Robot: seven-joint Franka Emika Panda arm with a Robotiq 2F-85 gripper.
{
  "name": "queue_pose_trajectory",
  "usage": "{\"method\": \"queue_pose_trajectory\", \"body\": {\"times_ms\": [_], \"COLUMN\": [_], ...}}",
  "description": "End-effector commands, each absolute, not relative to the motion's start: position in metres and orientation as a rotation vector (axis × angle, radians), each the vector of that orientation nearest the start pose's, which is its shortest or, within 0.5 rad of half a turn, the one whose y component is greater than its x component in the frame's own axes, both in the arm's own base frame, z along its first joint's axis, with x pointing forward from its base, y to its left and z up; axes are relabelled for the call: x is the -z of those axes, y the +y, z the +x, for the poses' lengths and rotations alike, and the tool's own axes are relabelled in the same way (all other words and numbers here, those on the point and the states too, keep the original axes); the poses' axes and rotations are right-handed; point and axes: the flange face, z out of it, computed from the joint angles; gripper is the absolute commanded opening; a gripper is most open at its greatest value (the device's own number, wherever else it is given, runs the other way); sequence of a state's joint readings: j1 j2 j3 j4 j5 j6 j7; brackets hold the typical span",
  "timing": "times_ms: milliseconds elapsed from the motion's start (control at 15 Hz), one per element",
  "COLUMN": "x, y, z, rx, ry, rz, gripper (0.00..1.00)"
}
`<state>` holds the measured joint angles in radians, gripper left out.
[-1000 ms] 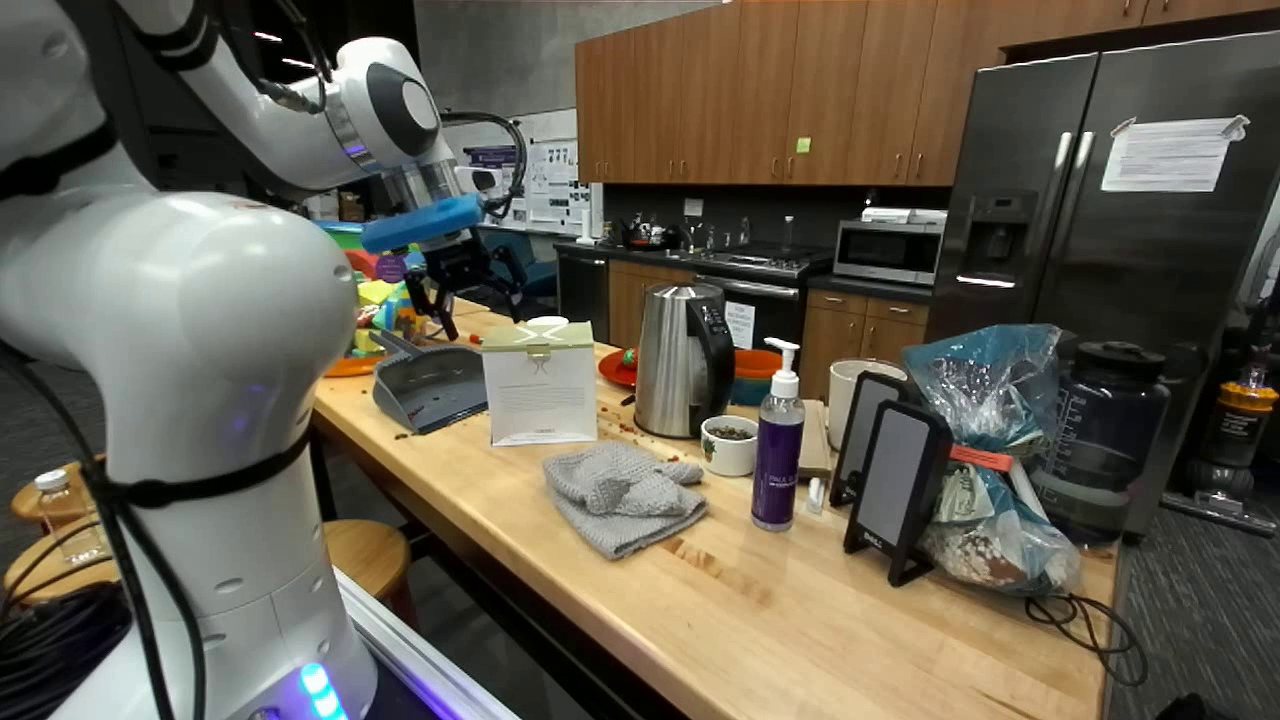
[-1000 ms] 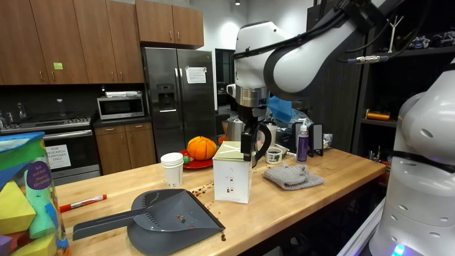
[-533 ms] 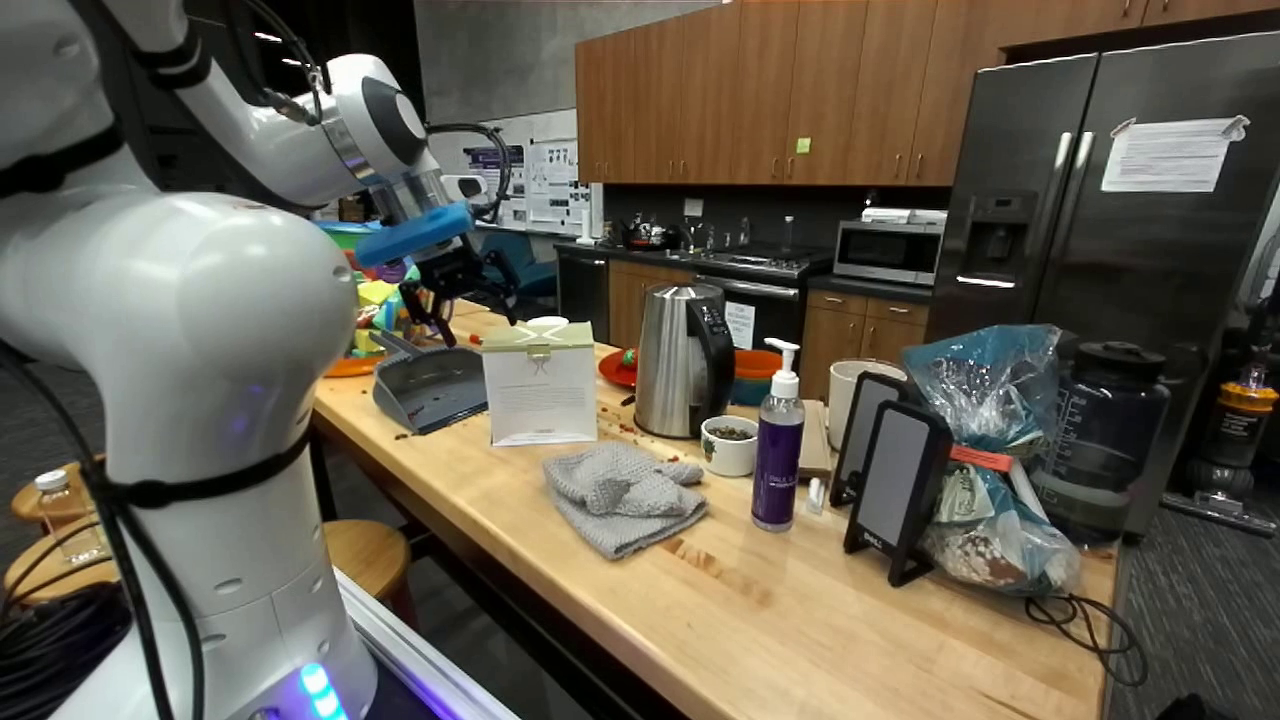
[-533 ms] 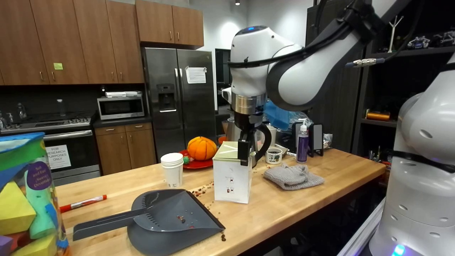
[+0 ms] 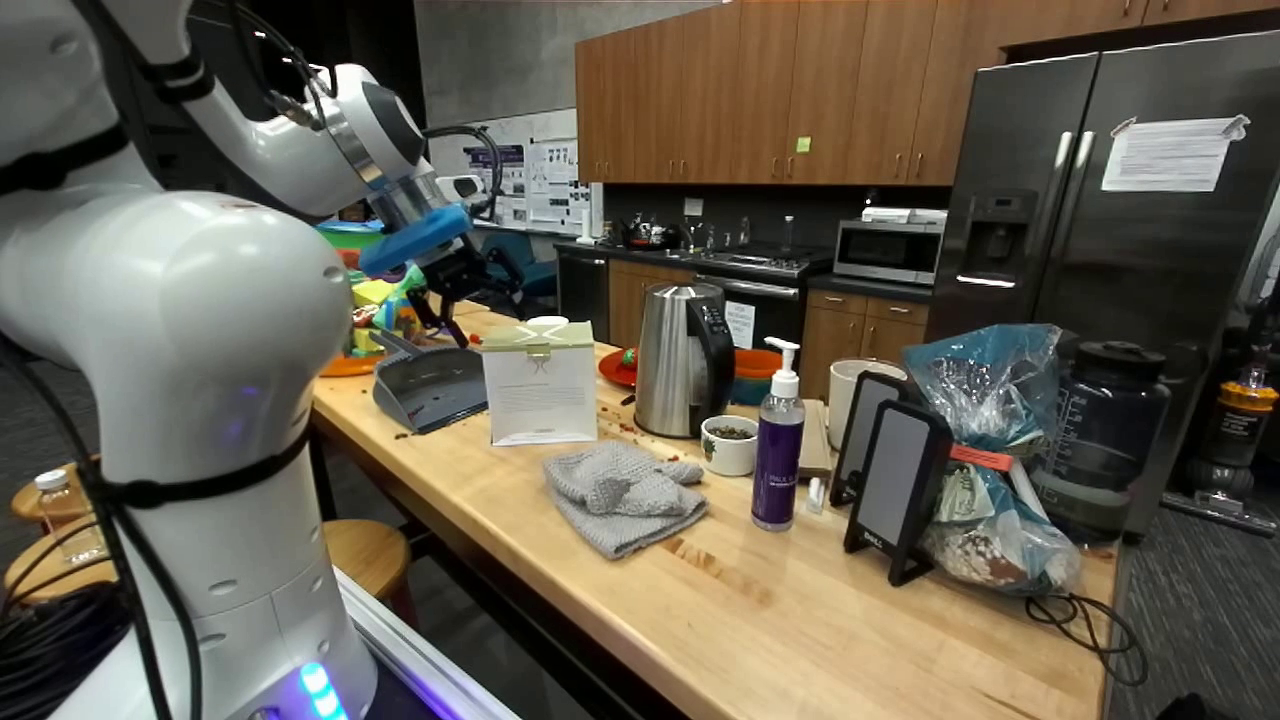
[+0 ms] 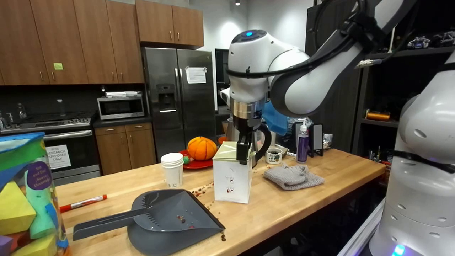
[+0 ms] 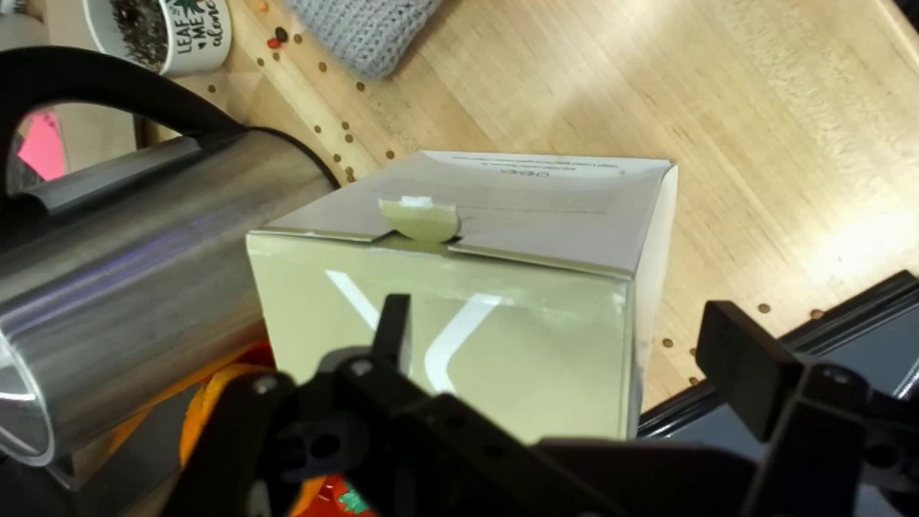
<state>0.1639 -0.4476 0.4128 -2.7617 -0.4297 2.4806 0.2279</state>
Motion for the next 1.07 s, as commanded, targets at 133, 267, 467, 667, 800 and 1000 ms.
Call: {"method": "queue_pose_trajectory", "body": {"times_ms": [133,267,467,667,800,1000], "x": [-0.3484,-0.3475,-0.346,-0.3445,-0.3439,-0.3434], "y": [0.2027,0.2038,0.206,0.2083,0.2097,0.2112], "z": [0.3293,0.3291,0.3288,0.3294,0.3299,0.3306], "rx": [0.546,0.562,0.584,0.605,0.62,0.64], "ry": [-1.115,-1.121,-1.129,-1.133,-1.138,-1.142], "rz": [-3.366,-3.379,-3.395,-3.409,-3.419,-3.436], "gripper": [1.0,1.0,1.0,1.0,1.0,1.0]}}
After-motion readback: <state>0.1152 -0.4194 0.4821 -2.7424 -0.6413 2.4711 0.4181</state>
